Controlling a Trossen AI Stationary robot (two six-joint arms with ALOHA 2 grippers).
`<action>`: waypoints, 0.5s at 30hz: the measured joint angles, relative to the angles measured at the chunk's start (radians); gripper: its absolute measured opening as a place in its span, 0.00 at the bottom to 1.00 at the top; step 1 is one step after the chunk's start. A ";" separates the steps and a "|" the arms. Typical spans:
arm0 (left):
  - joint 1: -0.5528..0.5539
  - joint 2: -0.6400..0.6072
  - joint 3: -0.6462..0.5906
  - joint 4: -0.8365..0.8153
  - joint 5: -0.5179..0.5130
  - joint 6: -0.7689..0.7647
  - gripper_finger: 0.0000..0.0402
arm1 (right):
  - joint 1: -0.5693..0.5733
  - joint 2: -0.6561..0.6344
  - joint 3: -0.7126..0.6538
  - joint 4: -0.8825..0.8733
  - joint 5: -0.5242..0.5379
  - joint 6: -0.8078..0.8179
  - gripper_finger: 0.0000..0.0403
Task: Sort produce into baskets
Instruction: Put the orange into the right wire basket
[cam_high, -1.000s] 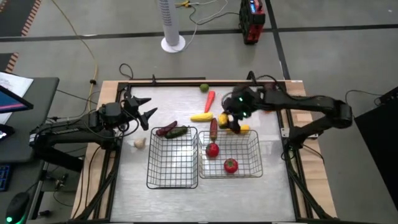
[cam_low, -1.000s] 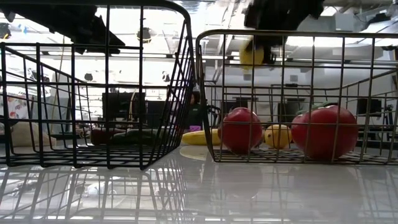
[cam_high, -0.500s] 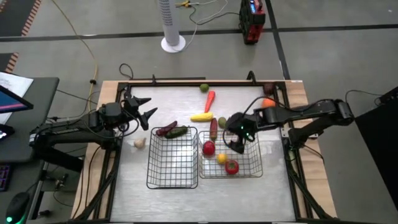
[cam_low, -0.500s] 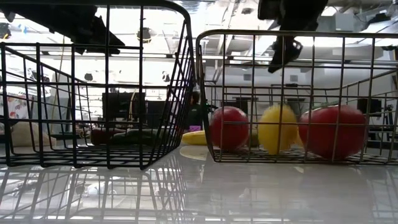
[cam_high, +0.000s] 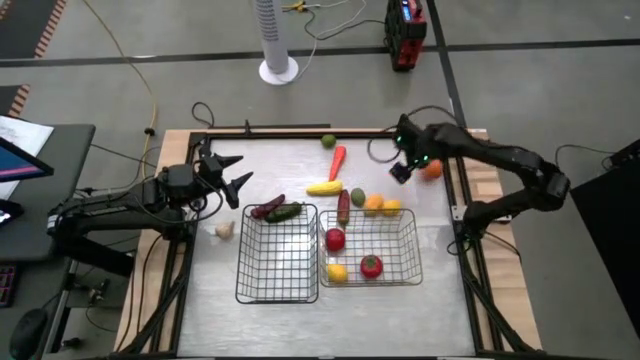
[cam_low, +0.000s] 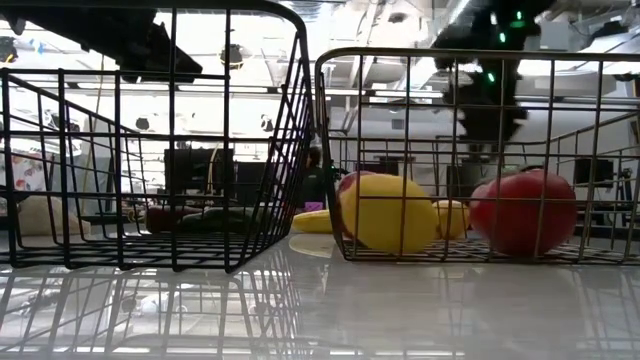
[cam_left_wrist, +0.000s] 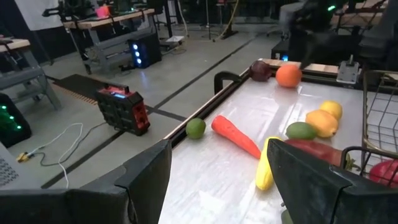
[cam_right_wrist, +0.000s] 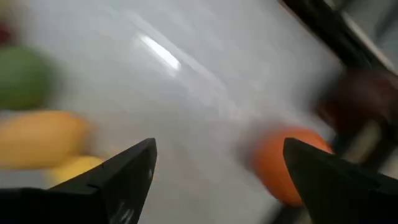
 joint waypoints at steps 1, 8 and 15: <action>0.000 0.000 0.000 0.001 0.000 0.000 0.64 | -0.043 0.007 -0.010 -0.015 0.002 0.000 0.93; 0.000 0.000 0.000 0.005 0.000 0.011 0.64 | -0.217 0.079 -0.072 -0.035 0.087 0.002 0.96; 0.000 0.000 0.000 0.005 0.000 0.011 0.64 | -0.276 0.162 -0.071 -0.019 0.129 0.001 0.99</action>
